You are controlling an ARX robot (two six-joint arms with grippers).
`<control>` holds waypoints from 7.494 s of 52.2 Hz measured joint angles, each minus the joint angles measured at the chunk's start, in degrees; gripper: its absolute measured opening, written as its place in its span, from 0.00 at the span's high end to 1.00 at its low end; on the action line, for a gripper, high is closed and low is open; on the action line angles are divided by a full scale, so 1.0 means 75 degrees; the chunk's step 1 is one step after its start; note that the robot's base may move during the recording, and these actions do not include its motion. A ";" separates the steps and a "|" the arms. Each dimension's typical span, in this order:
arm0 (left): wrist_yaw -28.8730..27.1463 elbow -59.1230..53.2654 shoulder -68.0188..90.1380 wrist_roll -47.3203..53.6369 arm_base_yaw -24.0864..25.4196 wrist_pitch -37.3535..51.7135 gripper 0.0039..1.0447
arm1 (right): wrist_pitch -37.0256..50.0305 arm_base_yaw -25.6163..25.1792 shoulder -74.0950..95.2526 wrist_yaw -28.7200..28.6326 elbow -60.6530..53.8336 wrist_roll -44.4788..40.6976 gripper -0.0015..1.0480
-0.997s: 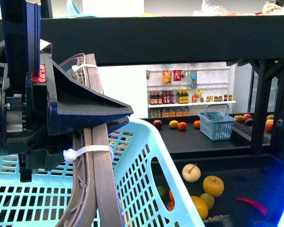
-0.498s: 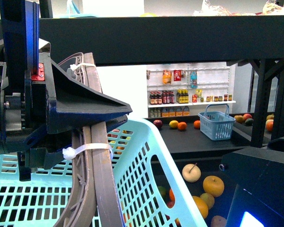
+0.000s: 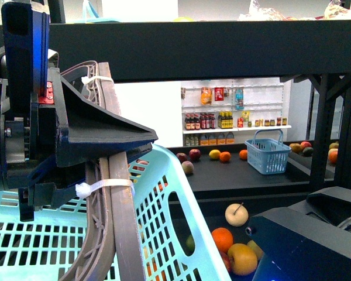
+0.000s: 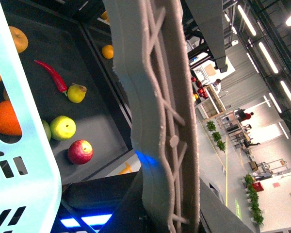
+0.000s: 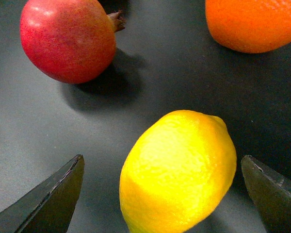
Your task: Pick lemon from shelf
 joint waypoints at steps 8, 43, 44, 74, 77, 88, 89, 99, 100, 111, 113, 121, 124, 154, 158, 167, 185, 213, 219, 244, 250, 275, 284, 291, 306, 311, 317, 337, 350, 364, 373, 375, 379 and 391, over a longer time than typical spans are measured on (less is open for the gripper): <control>-0.0035 0.0000 0.0000 0.0064 0.0000 0.0000 0.91 | -0.0198 0.0035 0.0187 0.0076 0.0443 -0.0160 0.07; 0.0003 0.0000 0.0000 0.0070 0.0000 0.0000 0.91 | -0.0941 0.0125 0.1166 0.0702 0.1673 -0.1454 0.07; 0.0006 0.0000 0.0000 0.0052 0.0000 0.0000 0.91 | -0.0956 0.0125 0.1174 0.0702 0.1673 -0.1483 0.07; 0.0003 0.0000 0.0000 -0.0003 0.0000 0.0000 0.91 | -0.0970 0.0122 0.1571 0.0720 0.2311 -0.1545 0.07; 0.0003 0.0000 0.0000 0.0000 0.0000 0.0000 0.91 | -0.1023 0.0122 0.1670 0.0720 0.2483 -0.1545 0.07; 0.0003 0.0000 0.0000 0.0000 0.0000 0.0000 0.91 | -0.1119 0.0105 0.1935 0.0781 0.3013 -0.1655 0.07; 0.0003 0.0000 0.0000 0.0000 0.0000 0.0000 0.91 | -0.1128 0.0105 0.1944 0.0787 0.3034 -0.1655 0.07; 0.0003 0.0000 0.0000 0.0000 0.0000 0.0000 0.91 | -0.1166 0.0102 0.1967 0.0781 0.3121 -0.1658 0.14; 0.0003 0.0000 0.0000 0.0003 0.0000 0.0000 0.91 | -0.1163 0.0102 0.1967 0.0766 0.3118 -0.1661 0.17; 0.0003 0.0000 0.0000 0.0003 0.0000 0.0000 0.91 | -0.1157 0.0090 0.1967 0.0720 0.3115 -0.1682 0.28; 0.0003 0.0000 0.0000 0.0000 0.0000 0.0000 0.91 | -0.1151 0.0082 0.1967 0.0720 0.3115 -0.1682 0.28; 0.0003 0.0000 0.0000 0.0000 0.0000 0.0000 0.91 | -0.1029 0.0038 0.1964 0.0746 0.3025 -0.1682 0.28; 0.0006 0.0000 0.0000 -0.0003 0.0000 0.0000 0.91 | -0.0953 -0.0003 0.1958 0.0772 0.2967 -0.1676 0.28; 0.0108 0.0000 0.0000 -0.0122 -0.0009 0.0000 0.91 | -0.0265 -0.0790 0.0912 0.1507 0.1352 -0.0659 0.28; 0.0108 0.0000 0.0000 -0.0122 -0.0009 0.0000 0.91 | 0.0009 -0.0901 0.0624 0.1603 0.0898 -0.0469 0.28; 0.0134 0.0000 0.0000 -0.0201 -0.0017 0.0000 0.91 | 0.0583 -0.1256 -0.0119 0.1953 -0.0271 -0.0227 0.28; 0.0163 0.0000 0.0003 -0.0289 -0.0038 0.0000 0.91 | 0.1408 -0.2463 -0.2460 0.2605 -0.2069 0.0574 0.28; 0.0189 0.0000 0.0003 -0.0233 -0.0038 0.0000 0.91 | 0.1393 -0.3719 -0.5761 0.1437 -0.4217 0.1856 0.28; 0.0146 0.0000 0.0003 -0.0227 -0.0038 0.0000 0.91 | 0.1335 -0.3754 -0.6674 0.0303 -0.4584 0.2681 0.28; 0.0175 0.0000 0.0003 -0.0233 -0.0038 0.0000 0.91 | 0.2769 -0.2818 -0.8483 -0.3185 -0.5887 0.5091 0.28; 0.0137 0.0000 0.0003 -0.0227 -0.0038 0.0000 0.91 | 0.3174 -0.2387 -0.8483 -0.3564 -0.6164 0.5196 0.28; 0.0163 0.0000 0.0003 -0.0230 -0.0038 0.0000 0.91 | 0.3252 -0.1460 -0.8253 -0.3509 -0.6767 0.3098 0.28; 0.0157 0.0000 0.0003 -0.0230 -0.0038 0.0000 0.91 | 0.3101 -0.1241 -0.8099 -0.3348 -0.6846 0.2285 0.28; 0.0166 0.0000 0.0003 -0.0233 -0.0038 0.0000 0.91 | 0.3051 -0.1172 -0.8087 -0.3311 -0.6866 0.2025 0.08; 0.0143 0.0000 0.0003 -0.0254 -0.0038 -0.0003 0.91 | 0.3066 -0.1221 -0.8040 -0.3136 -0.6851 0.1944 0.07; 0.0134 -0.0003 0.0003 -0.0245 -0.0038 -0.0003 0.91 | 0.3063 -0.1341 -0.7985 -0.3028 -0.6787 0.1982 0.07; 0.0140 0.0000 0.0003 -0.0251 -0.0038 -0.0003 0.91 | 0.2978 -0.1652 -0.7962 -0.2801 -0.6610 0.2133 0.07; 0.0175 -0.0003 0.0003 -0.0297 -0.0038 -0.0003 0.91 | 0.1067 -0.3080 -1.1045 -0.1137 -0.7729 0.1524 0.07; 0.0146 -0.0003 0.0003 -0.0291 -0.0038 -0.0003 0.91 | -0.4042 -0.4899 -1.7328 -0.2174 -0.9229 -0.0446 0.07; 0.0114 0.0000 0.0006 -0.0338 -0.0035 -0.0003 0.91 | -0.5476 -0.3742 -2.0301 0.1381 -1.0436 0.0431 0.47; 0.0152 0.0000 0.0006 -0.0318 -0.0038 -0.0003 0.91 | -0.5257 -0.3692 -2.0653 0.1454 -1.0934 0.0583 0.78; 0.0149 0.0000 0.0006 -0.0315 -0.0035 -0.0003 0.91 | -0.5228 -0.3687 -2.0706 0.1463 -1.0993 0.0583 0.83; 0.0143 0.0000 0.0006 -0.0312 -0.0035 -0.0003 0.91 | -0.5190 -0.3687 -2.0796 0.1460 -1.1153 0.0586 0.95; 0.0149 0.0000 0.0006 -0.0309 -0.0038 -0.0003 0.91 | -0.5103 -0.3687 -2.1035 0.1466 -1.1508 0.0609 0.97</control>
